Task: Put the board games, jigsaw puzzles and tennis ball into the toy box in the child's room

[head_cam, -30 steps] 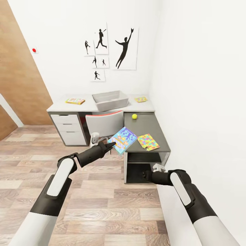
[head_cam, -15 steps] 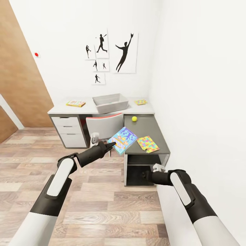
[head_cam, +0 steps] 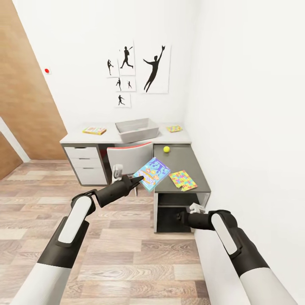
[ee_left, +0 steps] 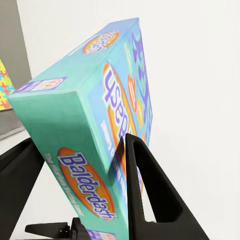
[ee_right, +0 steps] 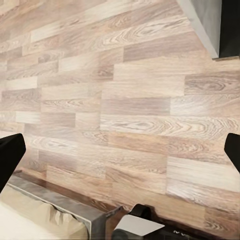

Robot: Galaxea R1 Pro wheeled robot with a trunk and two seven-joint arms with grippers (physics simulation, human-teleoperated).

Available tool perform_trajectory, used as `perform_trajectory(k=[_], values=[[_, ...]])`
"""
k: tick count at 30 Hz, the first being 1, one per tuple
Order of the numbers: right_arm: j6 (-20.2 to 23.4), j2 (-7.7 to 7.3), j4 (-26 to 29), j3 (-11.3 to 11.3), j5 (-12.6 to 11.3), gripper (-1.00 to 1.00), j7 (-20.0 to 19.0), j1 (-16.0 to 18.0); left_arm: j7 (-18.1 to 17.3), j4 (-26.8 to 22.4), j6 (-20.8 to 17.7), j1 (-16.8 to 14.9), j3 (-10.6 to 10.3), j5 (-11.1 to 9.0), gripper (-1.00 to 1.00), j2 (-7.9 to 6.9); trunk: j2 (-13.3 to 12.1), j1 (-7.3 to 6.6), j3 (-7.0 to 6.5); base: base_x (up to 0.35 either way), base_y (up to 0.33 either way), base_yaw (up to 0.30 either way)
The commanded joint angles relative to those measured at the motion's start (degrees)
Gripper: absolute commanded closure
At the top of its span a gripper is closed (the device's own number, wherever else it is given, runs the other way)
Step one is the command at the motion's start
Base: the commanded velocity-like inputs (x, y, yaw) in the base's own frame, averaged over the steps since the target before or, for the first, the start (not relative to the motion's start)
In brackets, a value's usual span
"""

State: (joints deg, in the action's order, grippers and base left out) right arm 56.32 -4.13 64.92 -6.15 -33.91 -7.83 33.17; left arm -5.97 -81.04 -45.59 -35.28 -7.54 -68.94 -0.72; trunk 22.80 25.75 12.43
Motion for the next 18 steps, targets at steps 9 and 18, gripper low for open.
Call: perform_trajectory(k=[9,18], values=[[1.7,-0.08,0.9,0.2,0.6,-1.0,-0.6,0.1,-0.3,0.0,-0.1,-0.1,0.0,0.2,1.0,-0.07,0.1,0.03,0.08,0.076,0.0,0.0],[1.8,-0.08,1.1,0.3,0.6,-1.0,-0.5,0.1,-0.3,0.0,0.0,0.0,0.0,0.2,1.0,-0.07,0.1,0.03,0.08,0.263,0.0,0.0]])
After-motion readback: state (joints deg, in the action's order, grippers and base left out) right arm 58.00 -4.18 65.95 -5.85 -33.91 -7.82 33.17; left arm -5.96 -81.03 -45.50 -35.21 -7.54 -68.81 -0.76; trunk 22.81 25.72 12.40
